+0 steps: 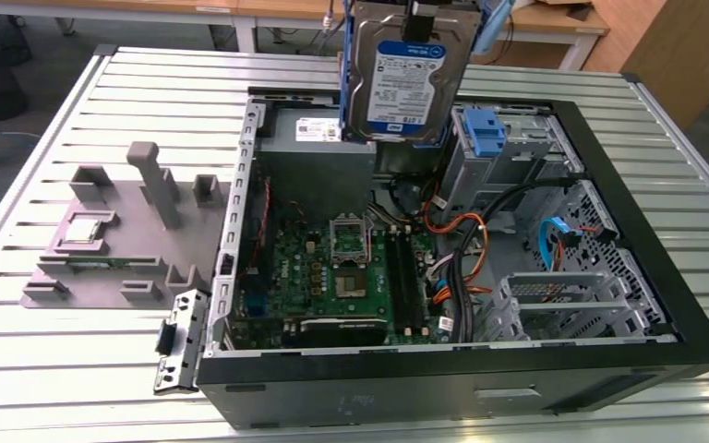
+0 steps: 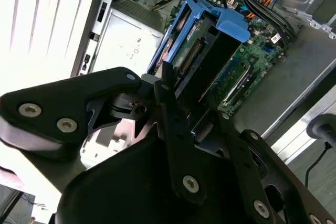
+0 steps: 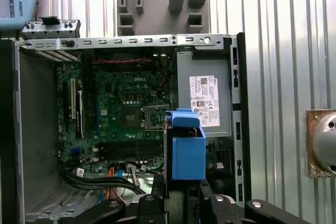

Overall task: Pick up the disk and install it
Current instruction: 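Pick up the disk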

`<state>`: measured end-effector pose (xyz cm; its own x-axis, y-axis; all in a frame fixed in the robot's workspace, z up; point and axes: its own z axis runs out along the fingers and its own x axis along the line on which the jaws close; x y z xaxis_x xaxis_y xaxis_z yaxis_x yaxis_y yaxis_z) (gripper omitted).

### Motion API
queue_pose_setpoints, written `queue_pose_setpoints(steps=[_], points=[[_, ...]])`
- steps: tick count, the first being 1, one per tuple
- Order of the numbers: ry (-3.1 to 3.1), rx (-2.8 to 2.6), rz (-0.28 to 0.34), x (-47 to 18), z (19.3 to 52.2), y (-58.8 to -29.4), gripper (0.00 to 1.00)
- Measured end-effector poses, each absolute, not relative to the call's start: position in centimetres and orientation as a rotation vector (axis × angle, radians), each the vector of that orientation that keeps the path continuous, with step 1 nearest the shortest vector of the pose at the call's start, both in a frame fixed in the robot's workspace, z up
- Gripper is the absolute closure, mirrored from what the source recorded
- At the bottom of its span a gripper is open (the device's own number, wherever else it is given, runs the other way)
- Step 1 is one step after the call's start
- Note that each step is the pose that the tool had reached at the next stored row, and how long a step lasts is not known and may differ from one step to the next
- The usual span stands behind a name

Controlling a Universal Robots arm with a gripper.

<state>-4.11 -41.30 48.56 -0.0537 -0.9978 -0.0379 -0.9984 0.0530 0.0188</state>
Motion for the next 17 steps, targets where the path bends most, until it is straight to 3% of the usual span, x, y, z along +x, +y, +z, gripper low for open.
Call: queue_pose_setpoints(steps=[17], points=[[2.269,-2.151,0.062,-4.1,48.5,-43.3,0.65]])
